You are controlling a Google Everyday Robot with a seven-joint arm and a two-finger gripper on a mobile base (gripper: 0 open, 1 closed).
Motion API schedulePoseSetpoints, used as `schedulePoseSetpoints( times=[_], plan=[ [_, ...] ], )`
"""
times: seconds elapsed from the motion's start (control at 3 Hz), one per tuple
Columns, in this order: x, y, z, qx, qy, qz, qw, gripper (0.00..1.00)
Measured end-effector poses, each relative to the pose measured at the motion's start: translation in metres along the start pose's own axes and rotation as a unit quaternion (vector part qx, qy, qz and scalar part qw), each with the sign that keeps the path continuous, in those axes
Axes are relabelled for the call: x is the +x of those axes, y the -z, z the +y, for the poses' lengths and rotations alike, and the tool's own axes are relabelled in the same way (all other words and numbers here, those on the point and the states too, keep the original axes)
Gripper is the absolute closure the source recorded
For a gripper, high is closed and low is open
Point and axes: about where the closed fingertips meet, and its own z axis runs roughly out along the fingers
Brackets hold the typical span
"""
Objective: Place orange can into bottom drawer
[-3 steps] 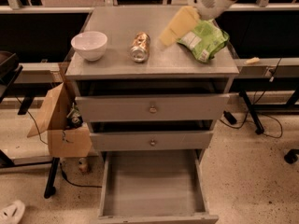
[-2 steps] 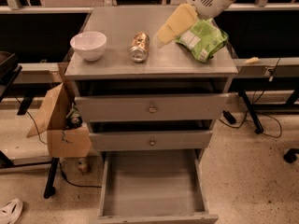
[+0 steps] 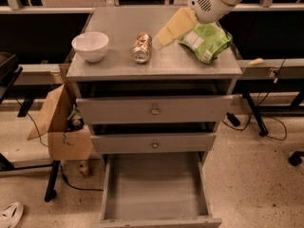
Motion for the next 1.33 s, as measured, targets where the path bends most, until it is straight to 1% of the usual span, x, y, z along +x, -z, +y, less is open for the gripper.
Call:
schedulePoseSetpoints(
  times=[0.33,0.67,1.0,1.33],
  plan=[
    [-0.01,-0.047,0.002,0.008,-0.061,-0.018,0.9979,0.0],
    [-0.027,-0.103,-0.005,0.014,-0.132,-0.049,0.99,0.0],
    [-0.048,-0.149,-0.017,0.022,-0.184,-0.065,0.9806,0.0],
    [-0.07,-0.19,-0.025,0.029,-0.214,-0.066,0.9741,0.0]
  ],
)
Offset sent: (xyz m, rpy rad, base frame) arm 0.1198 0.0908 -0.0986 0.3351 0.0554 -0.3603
